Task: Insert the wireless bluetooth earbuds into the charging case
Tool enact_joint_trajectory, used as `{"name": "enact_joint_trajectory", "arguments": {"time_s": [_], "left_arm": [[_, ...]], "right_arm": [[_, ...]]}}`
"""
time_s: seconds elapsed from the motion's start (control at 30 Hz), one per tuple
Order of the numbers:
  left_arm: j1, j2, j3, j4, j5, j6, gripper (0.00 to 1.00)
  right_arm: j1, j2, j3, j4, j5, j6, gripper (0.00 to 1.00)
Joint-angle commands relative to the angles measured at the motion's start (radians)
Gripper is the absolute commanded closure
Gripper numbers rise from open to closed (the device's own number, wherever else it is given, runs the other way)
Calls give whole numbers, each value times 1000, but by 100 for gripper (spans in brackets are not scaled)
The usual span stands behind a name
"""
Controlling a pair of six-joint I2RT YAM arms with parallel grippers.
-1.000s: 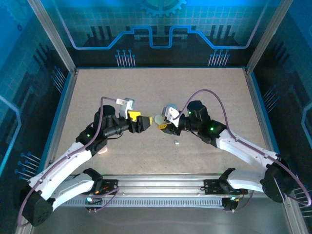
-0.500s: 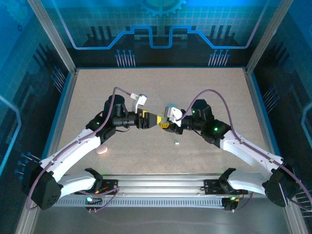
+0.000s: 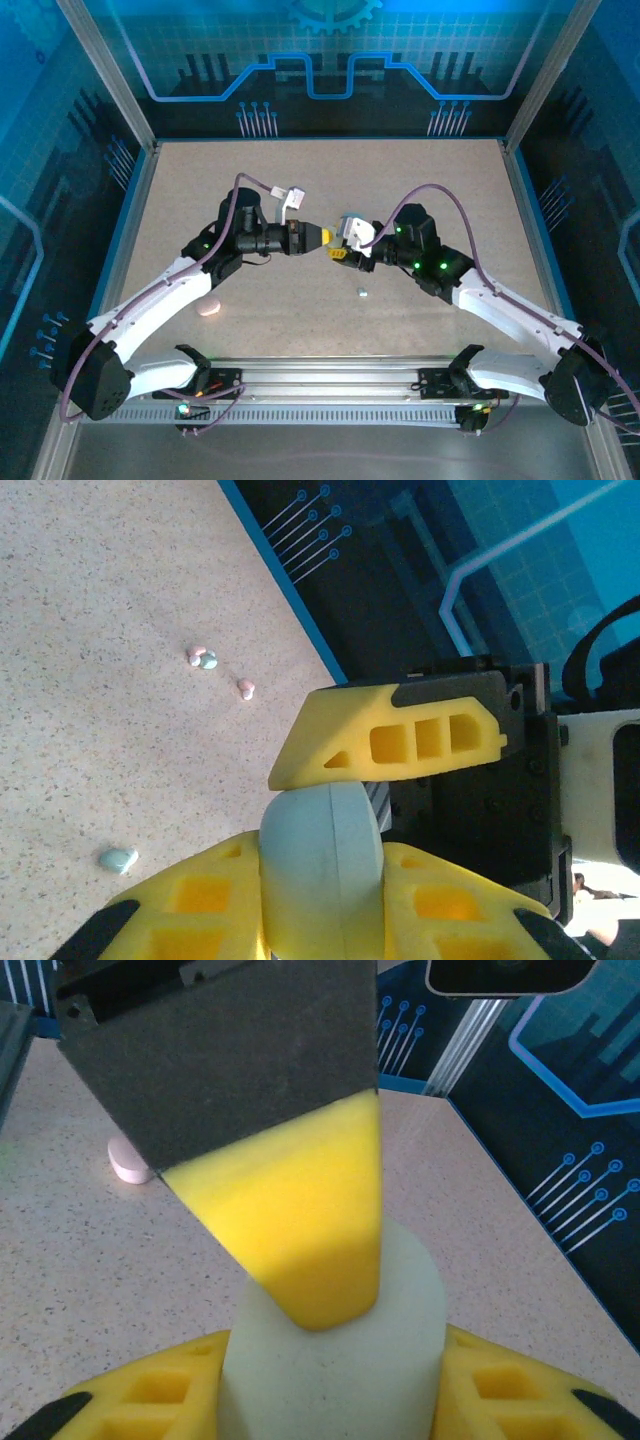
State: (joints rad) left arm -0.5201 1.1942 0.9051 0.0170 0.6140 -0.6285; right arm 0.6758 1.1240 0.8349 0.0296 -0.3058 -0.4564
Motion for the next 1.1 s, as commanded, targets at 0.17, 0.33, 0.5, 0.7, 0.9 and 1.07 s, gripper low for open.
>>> {"name": "enact_joint_trajectory", "arguments": {"time_s": [0.17,0.33,0.5,0.7,0.9,1.07], "left_arm": [[-4,-64,-96,231,-101,-299,91],[-4,-55,-126,312,-74,-391,91],[-3,-33,-151,429,-57,-470,91],[-4,-43,-149,430,-54,-468,90],[-4,-47,-144,411,-54,-459,90],[-4,-47,-143,411,-54,-459,90]], "right_arm": [[-81,-79,-85,154,-58,-9,44],[-125,-76,-110,271,-175,64,43],[-128,-36,-101,338,-195,116,42],[-137,3,-86,362,-223,140,49],[-145,-8,-91,398,-238,169,49],[-148,-10,-95,405,-237,176,50]]}}
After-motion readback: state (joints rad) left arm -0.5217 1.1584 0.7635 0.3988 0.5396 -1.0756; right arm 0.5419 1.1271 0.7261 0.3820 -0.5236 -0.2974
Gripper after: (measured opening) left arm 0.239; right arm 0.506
